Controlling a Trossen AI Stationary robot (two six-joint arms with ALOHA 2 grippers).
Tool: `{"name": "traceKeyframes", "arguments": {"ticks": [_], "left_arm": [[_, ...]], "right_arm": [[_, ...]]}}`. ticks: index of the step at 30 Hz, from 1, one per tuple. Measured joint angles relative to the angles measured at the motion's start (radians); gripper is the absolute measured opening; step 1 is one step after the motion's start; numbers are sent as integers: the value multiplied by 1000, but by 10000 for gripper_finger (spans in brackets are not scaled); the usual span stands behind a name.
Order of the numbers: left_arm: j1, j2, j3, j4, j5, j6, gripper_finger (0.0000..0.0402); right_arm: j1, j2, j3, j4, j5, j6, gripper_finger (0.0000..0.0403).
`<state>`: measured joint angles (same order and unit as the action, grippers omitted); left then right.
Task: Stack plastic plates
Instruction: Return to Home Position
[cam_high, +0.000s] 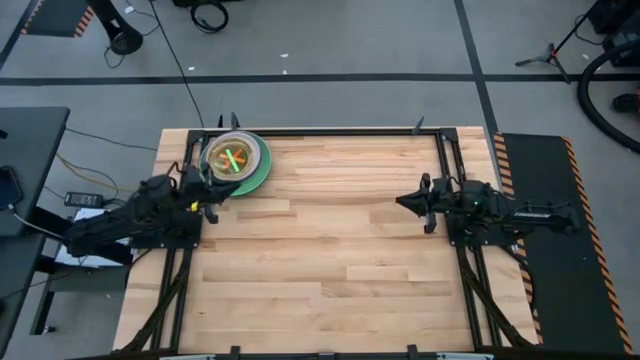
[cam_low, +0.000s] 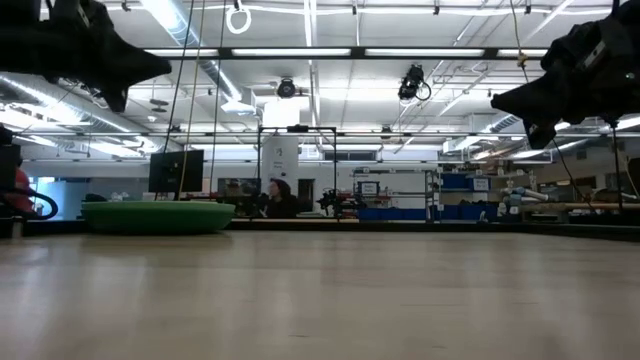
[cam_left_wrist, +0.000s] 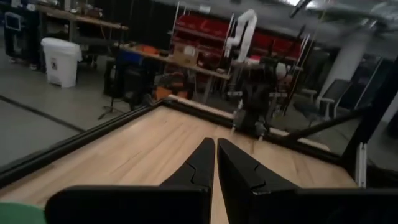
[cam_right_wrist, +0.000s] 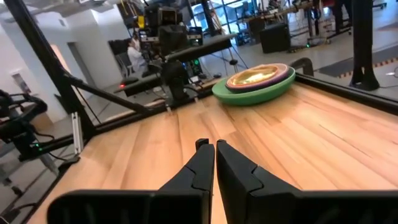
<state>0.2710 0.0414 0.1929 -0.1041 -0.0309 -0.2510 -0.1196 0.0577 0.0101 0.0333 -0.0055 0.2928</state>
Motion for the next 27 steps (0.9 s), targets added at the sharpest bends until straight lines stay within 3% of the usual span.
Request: {"name": "traceKeyframes", "arguments": {"ticks": [7, 13, 21, 24, 27], "left_arm": [[-45, 0, -183, 374, -3, -56, 27], [-90, 11, -185, 327, -51, -7, 27], [-128, 11, -185, 238, -12, 106, 27], [-152, 9, -185, 213, 80, 195, 27], [-171, 9, -185, 151, 89, 210, 27]], "right_arm": [[0, 3, 0, 3, 9, 0, 26], [0, 3, 0, 4, 10, 0, 26], [0, 3, 0, 18, 12, 0, 26], [0, 3, 0, 19, 12, 0, 26], [0, 3, 0, 19, 12, 0, 26]]}}
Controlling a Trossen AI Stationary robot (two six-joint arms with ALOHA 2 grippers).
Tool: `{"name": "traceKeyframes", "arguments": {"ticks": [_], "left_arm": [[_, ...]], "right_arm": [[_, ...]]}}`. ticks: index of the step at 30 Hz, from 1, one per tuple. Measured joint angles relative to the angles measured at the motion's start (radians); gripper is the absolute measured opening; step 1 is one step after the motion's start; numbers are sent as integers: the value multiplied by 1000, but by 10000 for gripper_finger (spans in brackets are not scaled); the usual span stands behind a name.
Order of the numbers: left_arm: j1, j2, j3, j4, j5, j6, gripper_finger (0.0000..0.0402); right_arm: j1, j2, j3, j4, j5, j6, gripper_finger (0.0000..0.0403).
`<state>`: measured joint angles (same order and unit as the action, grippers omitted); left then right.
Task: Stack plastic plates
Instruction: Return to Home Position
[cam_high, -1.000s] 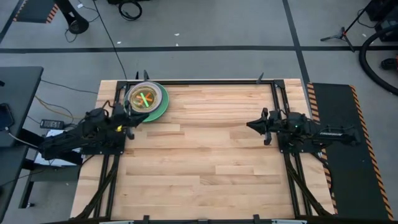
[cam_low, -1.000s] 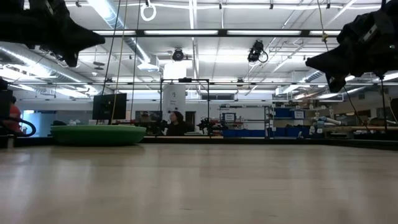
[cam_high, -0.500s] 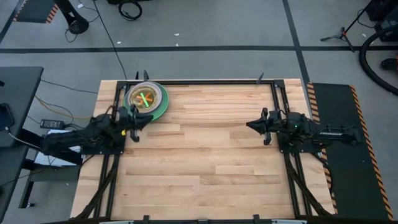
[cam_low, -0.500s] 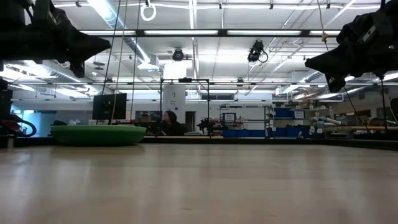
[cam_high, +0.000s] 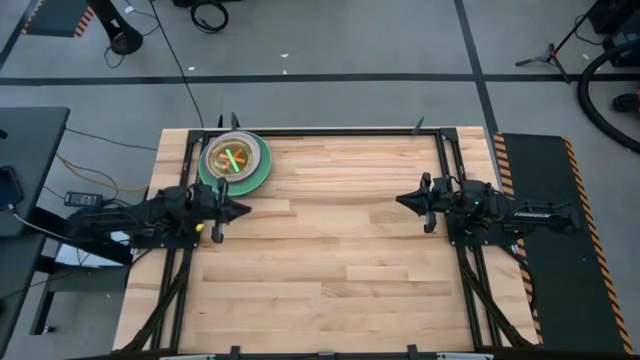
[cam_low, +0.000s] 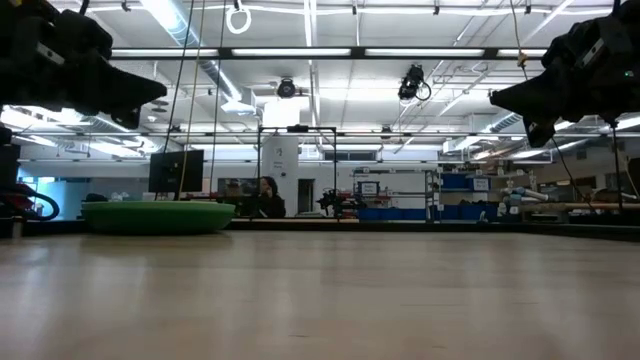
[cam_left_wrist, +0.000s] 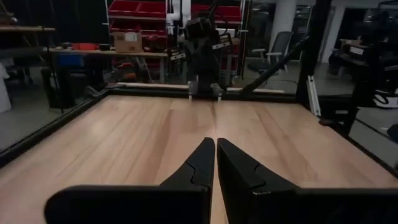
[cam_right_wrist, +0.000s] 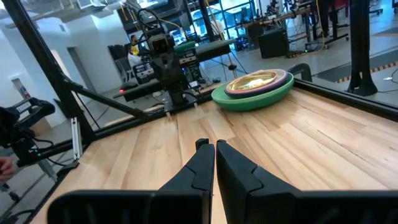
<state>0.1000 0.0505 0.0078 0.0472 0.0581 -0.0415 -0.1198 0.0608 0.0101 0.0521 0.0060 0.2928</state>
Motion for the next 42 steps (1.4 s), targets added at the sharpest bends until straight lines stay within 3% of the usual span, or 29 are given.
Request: {"name": "traceKeyframes", "arguments": {"ticks": [11, 20, 42], "left_arm": [[-4, 2, 0, -21, -17, 138, 27], [-4, 12, -1, 59, -12, 106, 27], [-4, 13, -1, 67, -15, 105, 27]], "right_arm": [[0, 0, 0, 6, 0, 0, 26], [0, 0, 0, 6, 0, 0, 26], [0, 0, 0, 6, 0, 0, 26]]}}
